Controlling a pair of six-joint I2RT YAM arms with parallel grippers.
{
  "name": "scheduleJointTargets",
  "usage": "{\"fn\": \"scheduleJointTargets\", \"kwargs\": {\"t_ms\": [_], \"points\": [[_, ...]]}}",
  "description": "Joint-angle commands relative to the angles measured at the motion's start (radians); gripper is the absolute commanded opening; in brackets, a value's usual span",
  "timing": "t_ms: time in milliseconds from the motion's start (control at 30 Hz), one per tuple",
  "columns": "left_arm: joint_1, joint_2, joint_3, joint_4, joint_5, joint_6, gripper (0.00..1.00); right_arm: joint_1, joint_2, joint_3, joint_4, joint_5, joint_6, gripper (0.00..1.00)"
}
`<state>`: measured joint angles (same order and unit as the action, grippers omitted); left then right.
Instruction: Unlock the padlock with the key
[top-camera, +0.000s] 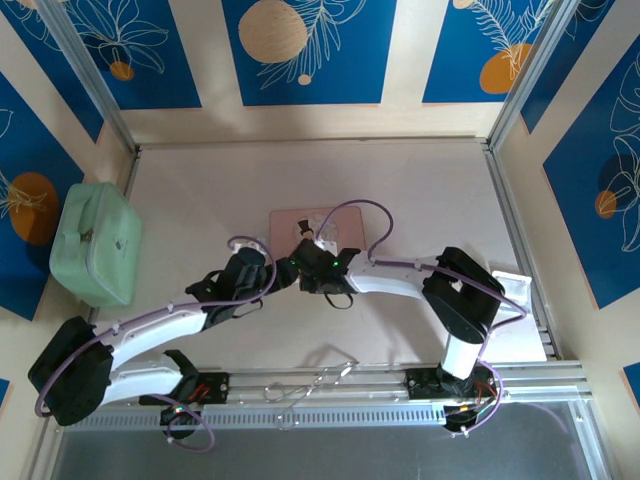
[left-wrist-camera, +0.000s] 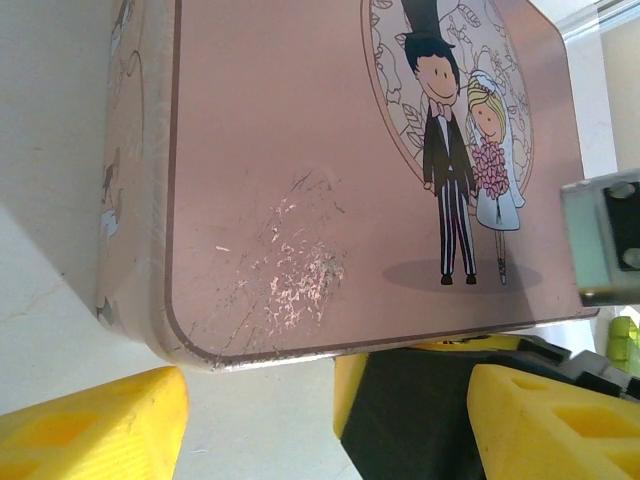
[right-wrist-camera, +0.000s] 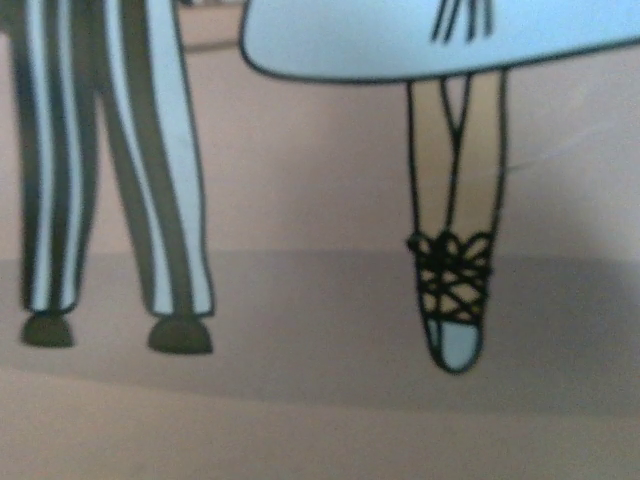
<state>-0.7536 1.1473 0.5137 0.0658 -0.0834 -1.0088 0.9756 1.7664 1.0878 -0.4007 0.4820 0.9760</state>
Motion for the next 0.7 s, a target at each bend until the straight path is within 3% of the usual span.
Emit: {"fn": "scheduleJointTargets", "kwargs": {"t_ms": [0, 200, 667], "points": [[0.013, -0.021, 0.017, -0.018, -0.016, 0.031, 0.74, -0.010, 0.024, 0.038, -0.052, 0.004, 0.005, 0.44], [0.013, -0.030, 0.010, -0.024, -0.013, 0.029, 0.74, -0.012, 0.022, 0.037, -0.056, 0.009, 0.013, 0.44], [0.018, -0.065, -0.017, -0.033, -0.010, 0.034, 0.74, -0.021, 0.031, 0.049, -0.073, -0.008, 0.016, 0.31]]}}
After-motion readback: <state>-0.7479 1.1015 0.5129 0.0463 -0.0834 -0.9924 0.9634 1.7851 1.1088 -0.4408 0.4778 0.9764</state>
